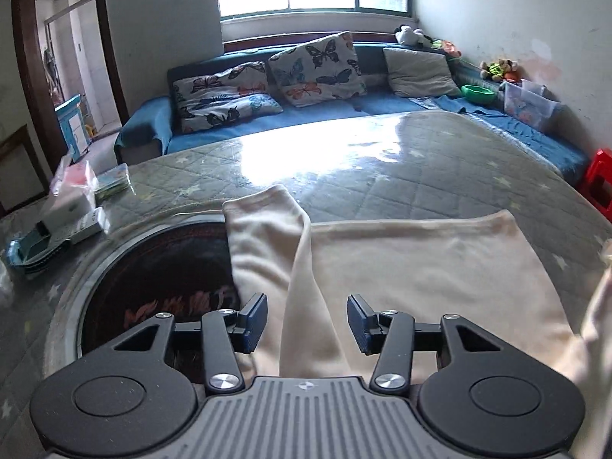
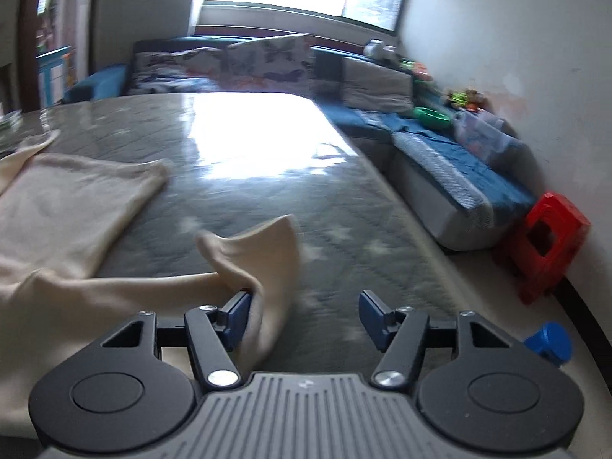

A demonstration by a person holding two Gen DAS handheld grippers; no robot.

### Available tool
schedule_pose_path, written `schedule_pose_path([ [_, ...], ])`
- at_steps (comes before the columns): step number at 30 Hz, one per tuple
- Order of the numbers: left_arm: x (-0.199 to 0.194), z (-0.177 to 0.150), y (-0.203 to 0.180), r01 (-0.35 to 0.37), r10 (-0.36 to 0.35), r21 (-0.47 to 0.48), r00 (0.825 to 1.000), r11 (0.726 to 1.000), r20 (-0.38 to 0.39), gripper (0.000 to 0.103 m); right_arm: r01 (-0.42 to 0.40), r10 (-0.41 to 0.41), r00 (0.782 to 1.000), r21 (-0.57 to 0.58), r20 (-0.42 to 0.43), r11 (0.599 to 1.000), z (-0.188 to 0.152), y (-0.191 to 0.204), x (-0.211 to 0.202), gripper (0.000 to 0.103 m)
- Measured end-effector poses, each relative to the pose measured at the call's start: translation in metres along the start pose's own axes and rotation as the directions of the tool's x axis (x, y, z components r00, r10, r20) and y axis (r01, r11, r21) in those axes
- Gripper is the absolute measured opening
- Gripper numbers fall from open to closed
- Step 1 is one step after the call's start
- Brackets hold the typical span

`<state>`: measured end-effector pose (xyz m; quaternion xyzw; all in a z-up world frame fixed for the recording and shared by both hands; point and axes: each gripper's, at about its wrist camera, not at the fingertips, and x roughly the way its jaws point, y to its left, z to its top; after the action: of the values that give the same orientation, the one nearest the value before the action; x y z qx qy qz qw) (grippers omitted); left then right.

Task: Fold clothes

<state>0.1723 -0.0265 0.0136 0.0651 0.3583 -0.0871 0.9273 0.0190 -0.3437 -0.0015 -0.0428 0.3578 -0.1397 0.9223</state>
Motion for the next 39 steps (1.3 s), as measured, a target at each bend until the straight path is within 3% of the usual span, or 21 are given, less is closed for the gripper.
schedule_pose_path([
  [3, 0.021, 0.008, 0.003, -0.008, 0.007, -0.029, 1.000, 1.000, -0.024, 0.049, 0.069, -0.069, 0.998, 0.053, -0.010, 0.996, 0.001, -0.023, 0.002, 0.065],
  [5, 0.029, 0.008, 0.007, -0.009, 0.007, -0.039, 0.999, 0.999, -0.037, 0.035, 0.101, -0.100, 0.995, 0.076, -0.013, 0.992, 0.000, -0.033, 0.000, 0.065],
  [6, 0.031, 0.008, 0.009, -0.008, 0.006, -0.040, 0.999, 0.999, -0.039, 0.019, 0.102, -0.102, 0.995, 0.084, -0.011, 0.991, 0.000, -0.036, -0.002, 0.065],
  [9, 0.026, 0.003, 0.012, -0.003, 0.003, -0.042, 1.000, 0.999, -0.012, 0.006, 0.088, -0.089, 0.996, 0.090, 0.004, 0.992, 0.001, -0.039, -0.008, 0.066],
  [16, -0.024, -0.009, 0.053, -0.050, 0.061, -0.183, 0.997, 0.982, 0.056, 0.005, -0.077, 0.077, 0.997, 0.001, 0.031, 0.997, 0.009, 0.002, -0.019, 0.072],
  [22, -0.081, -0.043, 0.087, -0.114, 0.144, -0.288, 0.986, 0.951, 0.082, 0.005, -0.245, 0.249, 0.968, -0.091, 0.035, 0.965, 0.018, 0.045, -0.031, 0.074],
  [26, -0.094, -0.073, 0.101, -0.175, 0.193, -0.320, 0.981, 0.931, 0.026, 0.006, -0.369, 0.376, 0.927, -0.205, -0.003, 0.907, 0.011, 0.078, -0.048, 0.077],
  [30, -0.097, -0.090, 0.104, -0.201, 0.209, -0.338, 0.978, 0.919, -0.015, 0.006, -0.485, 0.492, 0.868, -0.315, -0.061, 0.816, 0.004, 0.112, -0.067, 0.077],
  [37, -0.105, -0.112, 0.102, -0.230, 0.227, -0.349, 0.973, 0.909, -0.049, 0.006, -0.652, 0.652, 0.733, -0.473, -0.193, 0.593, -0.010, 0.170, -0.100, 0.077],
  [39, -0.110, -0.112, 0.102, -0.226, 0.228, -0.359, 0.973, 0.905, -0.039, 0.006, -0.690, 0.686, 0.688, -0.508, -0.237, 0.516, -0.014, 0.187, -0.109, 0.071],
])
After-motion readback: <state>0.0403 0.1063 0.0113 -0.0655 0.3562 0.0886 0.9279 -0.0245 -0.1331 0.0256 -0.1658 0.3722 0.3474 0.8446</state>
